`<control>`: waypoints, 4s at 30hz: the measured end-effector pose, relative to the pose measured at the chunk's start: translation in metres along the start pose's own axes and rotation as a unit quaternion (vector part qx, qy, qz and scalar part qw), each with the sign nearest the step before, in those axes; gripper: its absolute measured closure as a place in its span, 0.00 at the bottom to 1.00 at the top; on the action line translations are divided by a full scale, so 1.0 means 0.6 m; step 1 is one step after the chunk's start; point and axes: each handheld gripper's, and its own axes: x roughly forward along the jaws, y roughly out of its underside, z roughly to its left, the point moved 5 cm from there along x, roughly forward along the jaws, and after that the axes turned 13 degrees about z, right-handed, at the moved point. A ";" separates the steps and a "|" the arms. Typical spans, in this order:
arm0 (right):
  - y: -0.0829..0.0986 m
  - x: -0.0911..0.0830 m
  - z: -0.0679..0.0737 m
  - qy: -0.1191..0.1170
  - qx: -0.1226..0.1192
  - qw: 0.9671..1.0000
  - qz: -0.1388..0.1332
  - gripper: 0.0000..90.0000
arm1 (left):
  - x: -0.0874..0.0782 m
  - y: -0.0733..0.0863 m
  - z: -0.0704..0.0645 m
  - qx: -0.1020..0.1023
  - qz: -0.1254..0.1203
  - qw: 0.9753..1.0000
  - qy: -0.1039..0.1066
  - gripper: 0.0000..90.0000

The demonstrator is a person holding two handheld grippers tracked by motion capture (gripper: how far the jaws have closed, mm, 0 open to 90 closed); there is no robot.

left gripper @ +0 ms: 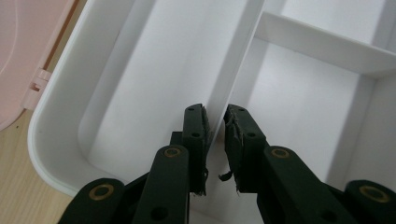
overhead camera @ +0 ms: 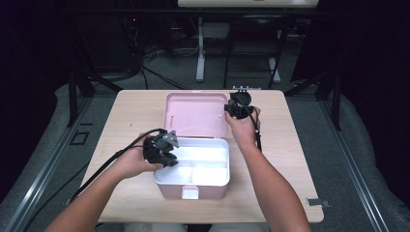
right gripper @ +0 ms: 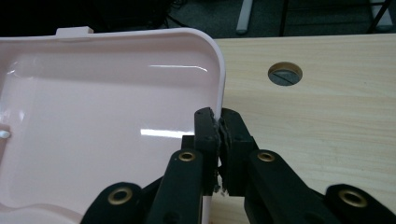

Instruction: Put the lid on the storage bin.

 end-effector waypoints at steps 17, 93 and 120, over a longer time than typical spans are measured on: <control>0.015 -0.072 0.018 -0.017 -0.041 0.997 -0.068 0.97 | 0.000 0.000 0.000 0.000 0.000 1.000 0.001 0.87; 0.115 -0.170 0.045 -0.030 -0.123 0.978 -0.167 0.94 | -0.151 0.040 0.090 -0.260 -0.320 0.899 -0.146 0.74; 0.110 -0.205 0.052 -0.065 -0.131 0.975 -0.165 0.88 | -0.160 0.041 0.073 -0.239 -0.332 0.897 -0.164 0.88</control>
